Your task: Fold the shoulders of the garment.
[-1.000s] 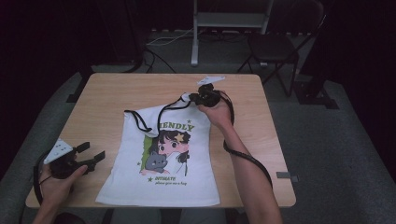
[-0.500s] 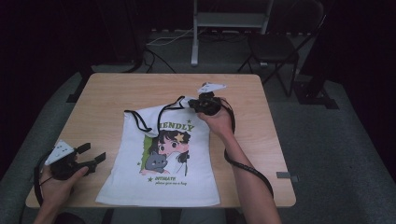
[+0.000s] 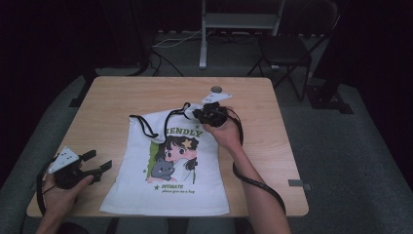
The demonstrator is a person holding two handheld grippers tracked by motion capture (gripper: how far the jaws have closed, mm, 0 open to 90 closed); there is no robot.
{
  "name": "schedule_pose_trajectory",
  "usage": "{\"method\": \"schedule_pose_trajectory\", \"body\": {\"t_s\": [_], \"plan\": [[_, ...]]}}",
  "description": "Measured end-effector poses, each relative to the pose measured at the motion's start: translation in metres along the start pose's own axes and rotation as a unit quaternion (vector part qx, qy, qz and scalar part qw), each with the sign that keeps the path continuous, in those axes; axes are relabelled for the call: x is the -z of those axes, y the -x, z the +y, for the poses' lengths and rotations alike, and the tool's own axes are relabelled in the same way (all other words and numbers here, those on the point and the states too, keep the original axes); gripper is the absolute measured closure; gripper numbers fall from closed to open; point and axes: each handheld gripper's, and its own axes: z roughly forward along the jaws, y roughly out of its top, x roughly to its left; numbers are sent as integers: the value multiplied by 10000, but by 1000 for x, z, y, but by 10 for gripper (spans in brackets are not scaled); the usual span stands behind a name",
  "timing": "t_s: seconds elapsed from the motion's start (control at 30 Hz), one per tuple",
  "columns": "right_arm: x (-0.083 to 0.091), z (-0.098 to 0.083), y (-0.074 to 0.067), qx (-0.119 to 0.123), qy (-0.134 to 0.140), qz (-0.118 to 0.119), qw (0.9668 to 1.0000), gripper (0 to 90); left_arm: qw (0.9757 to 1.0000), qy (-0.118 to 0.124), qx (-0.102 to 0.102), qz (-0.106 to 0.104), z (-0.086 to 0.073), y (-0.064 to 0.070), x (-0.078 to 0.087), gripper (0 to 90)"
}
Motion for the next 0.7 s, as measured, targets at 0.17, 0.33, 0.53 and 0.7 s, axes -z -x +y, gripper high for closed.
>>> {"method": "schedule_pose_trajectory", "body": {"t_s": [0.17, 0.33, 0.53, 0.7], "plan": [[3, -1, -5, 41, -29, 0, 10000, 841, 10000, 1, -17, -3, 0, 0, 0, 215], [4, -6, -13, 119, -79, 33, 9999, 839, 10000, -7, -18, -5, 0, 1, 0, 215], [7, -13, -21, 184, -82, 62, 9998, 838, 10000, -11, -25, 8, 0, 1, 0, 215], [7, -19, -29, 248, -150, 109, 9995, 837, 10000, -23, -53, 16, 0, 2, 0, 215]]}}
